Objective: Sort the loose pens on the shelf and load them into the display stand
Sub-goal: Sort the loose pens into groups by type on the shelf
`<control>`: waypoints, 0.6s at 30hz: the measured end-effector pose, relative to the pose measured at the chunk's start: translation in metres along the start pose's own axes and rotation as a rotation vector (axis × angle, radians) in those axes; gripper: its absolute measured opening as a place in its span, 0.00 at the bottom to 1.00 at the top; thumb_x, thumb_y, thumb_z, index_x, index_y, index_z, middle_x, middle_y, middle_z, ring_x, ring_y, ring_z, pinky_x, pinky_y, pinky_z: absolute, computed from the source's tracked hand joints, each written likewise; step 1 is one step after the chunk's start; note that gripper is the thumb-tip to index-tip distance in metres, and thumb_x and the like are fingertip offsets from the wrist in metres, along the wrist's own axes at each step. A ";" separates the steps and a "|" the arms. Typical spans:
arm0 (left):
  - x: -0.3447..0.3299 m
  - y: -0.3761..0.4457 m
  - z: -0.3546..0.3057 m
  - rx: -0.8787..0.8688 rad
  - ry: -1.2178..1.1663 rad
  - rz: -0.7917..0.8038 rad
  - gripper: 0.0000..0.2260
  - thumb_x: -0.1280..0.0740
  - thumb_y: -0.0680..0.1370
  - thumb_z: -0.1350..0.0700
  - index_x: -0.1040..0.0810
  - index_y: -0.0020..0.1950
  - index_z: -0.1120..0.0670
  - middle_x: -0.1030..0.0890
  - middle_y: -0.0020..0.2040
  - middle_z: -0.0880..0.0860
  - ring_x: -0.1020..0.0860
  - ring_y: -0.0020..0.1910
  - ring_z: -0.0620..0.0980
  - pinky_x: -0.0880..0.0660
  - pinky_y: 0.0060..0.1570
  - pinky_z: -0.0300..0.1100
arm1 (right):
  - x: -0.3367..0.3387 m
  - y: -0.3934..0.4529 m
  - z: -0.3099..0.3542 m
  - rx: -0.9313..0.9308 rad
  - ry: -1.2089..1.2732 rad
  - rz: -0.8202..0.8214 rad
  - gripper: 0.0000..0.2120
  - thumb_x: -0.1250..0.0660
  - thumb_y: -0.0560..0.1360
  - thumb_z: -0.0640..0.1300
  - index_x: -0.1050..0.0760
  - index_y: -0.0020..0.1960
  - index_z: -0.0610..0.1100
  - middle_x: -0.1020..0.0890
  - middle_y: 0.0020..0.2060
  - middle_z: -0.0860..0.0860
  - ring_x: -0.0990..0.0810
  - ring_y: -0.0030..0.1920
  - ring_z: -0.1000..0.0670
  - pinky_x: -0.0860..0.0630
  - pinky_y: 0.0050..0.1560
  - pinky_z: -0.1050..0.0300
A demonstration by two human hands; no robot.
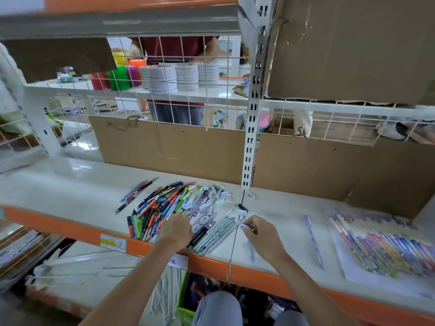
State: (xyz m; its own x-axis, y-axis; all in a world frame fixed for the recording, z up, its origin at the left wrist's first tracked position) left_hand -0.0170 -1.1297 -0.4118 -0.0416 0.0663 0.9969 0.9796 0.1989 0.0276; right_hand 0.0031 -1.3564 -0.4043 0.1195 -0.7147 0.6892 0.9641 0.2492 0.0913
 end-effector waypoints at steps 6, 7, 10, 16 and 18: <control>-0.002 -0.013 -0.007 -0.027 0.020 -0.034 0.13 0.40 0.78 0.62 0.29 0.63 0.57 0.26 0.56 0.54 0.25 0.55 0.51 0.27 0.51 0.41 | 0.006 -0.008 -0.005 -0.026 0.027 0.013 0.06 0.37 0.78 0.44 0.27 0.42 0.47 0.26 0.34 0.58 0.28 0.35 0.59 0.34 0.36 0.69; -0.001 -0.012 -0.007 -0.024 0.020 -0.027 0.14 0.39 0.78 0.63 0.29 0.63 0.57 0.26 0.57 0.55 0.25 0.55 0.51 0.26 0.51 0.41 | 0.007 -0.009 -0.005 -0.029 0.024 0.018 0.08 0.37 0.78 0.44 0.29 0.40 0.49 0.27 0.34 0.58 0.29 0.34 0.60 0.34 0.35 0.69; 0.002 -0.009 -0.010 -0.033 0.066 -0.005 0.11 0.39 0.77 0.63 0.27 0.59 0.57 0.25 0.55 0.56 0.25 0.54 0.52 0.27 0.49 0.40 | 0.011 -0.012 -0.004 -0.031 0.016 0.022 0.11 0.37 0.78 0.45 0.31 0.37 0.52 0.27 0.33 0.58 0.29 0.34 0.61 0.34 0.35 0.69; 0.003 -0.006 -0.009 -0.060 0.113 -0.004 0.06 0.38 0.78 0.61 0.25 0.54 0.57 0.24 0.53 0.55 0.23 0.50 0.51 0.28 0.43 0.39 | 0.019 -0.017 -0.005 -0.030 0.016 0.014 0.07 0.37 0.78 0.45 0.28 0.40 0.49 0.22 0.36 0.54 0.26 0.36 0.58 0.32 0.36 0.70; 0.004 -0.005 -0.010 -0.065 0.113 -0.010 0.06 0.38 0.78 0.60 0.25 0.55 0.57 0.23 0.53 0.55 0.23 0.51 0.51 0.27 0.45 0.39 | 0.021 -0.019 -0.005 -0.036 0.023 0.006 0.07 0.37 0.78 0.46 0.27 0.41 0.48 0.22 0.35 0.54 0.25 0.37 0.57 0.32 0.36 0.70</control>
State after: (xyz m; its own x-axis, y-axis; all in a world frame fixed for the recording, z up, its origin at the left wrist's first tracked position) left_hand -0.0203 -1.1398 -0.4073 -0.0327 -0.0470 0.9984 0.9900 0.1353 0.0388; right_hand -0.0115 -1.3796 -0.3950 0.1306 -0.7282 0.6728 0.9711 0.2306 0.0610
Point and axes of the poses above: each hand's wrist, its own y-axis towards the middle knuckle, its own x-axis out of the back of the hand, z = x × y, the point moved 7 cm from there along y, towards the middle knuckle
